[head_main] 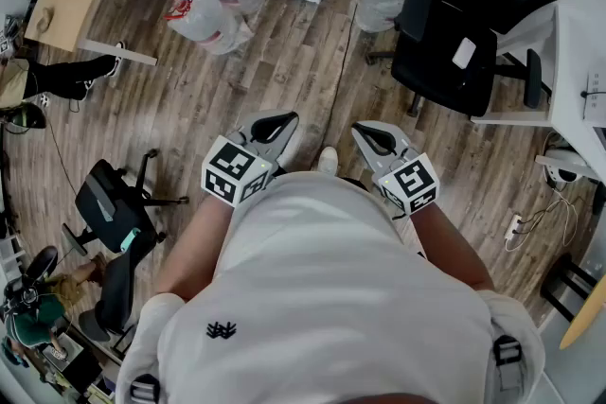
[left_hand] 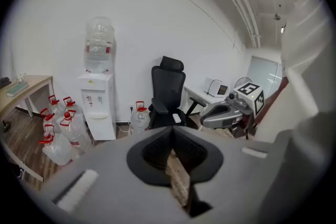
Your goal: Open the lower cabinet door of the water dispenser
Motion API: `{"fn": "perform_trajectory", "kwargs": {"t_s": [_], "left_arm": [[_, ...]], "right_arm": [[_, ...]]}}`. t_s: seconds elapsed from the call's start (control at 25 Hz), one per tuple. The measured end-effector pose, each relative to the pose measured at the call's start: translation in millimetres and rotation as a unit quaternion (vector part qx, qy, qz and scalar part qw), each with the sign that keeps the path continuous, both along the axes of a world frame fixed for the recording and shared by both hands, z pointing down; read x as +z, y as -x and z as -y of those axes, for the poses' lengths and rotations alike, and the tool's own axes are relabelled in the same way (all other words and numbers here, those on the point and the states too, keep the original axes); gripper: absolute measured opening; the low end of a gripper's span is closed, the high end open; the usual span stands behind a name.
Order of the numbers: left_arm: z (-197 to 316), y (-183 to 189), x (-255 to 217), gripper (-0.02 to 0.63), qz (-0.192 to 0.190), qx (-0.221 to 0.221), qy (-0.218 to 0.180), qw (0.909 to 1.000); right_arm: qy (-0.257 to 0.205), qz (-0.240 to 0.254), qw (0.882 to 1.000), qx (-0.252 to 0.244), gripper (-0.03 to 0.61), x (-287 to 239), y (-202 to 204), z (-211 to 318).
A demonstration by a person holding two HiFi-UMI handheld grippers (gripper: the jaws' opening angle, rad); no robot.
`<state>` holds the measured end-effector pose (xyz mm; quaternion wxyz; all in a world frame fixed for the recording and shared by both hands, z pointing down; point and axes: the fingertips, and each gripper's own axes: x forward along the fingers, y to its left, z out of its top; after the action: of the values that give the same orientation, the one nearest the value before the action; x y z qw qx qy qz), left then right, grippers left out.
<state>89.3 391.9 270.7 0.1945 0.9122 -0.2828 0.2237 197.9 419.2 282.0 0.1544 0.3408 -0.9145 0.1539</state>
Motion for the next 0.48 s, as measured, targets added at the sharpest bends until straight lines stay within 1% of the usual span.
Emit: {"fn": "perform_trajectory", "kwargs": {"t_s": [0.24, 0.36, 0.48], "left_arm": [[17.0, 12.7, 1.8, 0.055, 0.001, -0.016, -0.002, 0.9999], [28.4, 20.6, 8.4, 0.055, 0.003, -0.014, 0.007, 0.9999], [53.3, 29.7, 13.9, 0.055, -0.001, -0.007, 0.008, 0.9999]], "right_arm": [[0.001, -0.006, 1.000, -0.001, 0.000, 8.1, -0.8, 21.6], [0.006, -0.008, 1.000, 0.001, 0.000, 12.9, 5.5, 37.0], [0.015, -0.012, 1.000, 0.007, 0.000, 19.5, 13.7, 61.8]]}}
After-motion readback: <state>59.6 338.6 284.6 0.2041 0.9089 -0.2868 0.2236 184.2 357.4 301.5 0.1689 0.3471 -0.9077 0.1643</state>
